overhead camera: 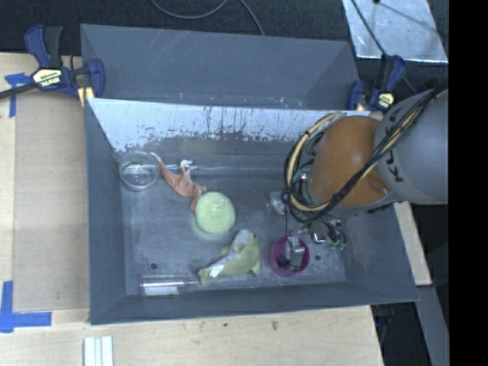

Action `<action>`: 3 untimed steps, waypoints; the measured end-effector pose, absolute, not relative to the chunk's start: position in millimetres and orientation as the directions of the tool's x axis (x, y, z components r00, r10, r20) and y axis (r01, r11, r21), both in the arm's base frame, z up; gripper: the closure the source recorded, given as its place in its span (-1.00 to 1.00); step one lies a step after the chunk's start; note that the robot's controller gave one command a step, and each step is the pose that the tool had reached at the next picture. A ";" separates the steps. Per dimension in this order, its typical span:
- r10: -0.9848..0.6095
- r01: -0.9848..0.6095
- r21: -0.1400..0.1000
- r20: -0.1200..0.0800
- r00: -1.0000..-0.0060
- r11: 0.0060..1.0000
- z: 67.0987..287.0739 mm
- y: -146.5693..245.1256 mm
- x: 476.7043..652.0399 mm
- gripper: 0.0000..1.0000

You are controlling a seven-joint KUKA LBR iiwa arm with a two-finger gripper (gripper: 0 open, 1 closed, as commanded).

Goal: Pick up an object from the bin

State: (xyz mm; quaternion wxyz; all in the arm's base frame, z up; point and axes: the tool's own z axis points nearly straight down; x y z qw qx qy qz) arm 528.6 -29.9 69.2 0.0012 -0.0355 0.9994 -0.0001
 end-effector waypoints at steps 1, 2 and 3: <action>0.007 0.007 0.000 -0.003 -1.000 1.000 71.5 -28.0 539.1 1.00; 0.007 0.007 0.000 -0.003 -1.000 1.000 71.5 -28.0 539.1 1.00; 0.007 0.007 0.000 -0.001 -1.000 1.000 75.3 -28.0 538.1 1.00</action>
Offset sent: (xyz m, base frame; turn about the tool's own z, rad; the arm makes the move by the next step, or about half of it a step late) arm 0.0000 0.0000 0.0000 0.0000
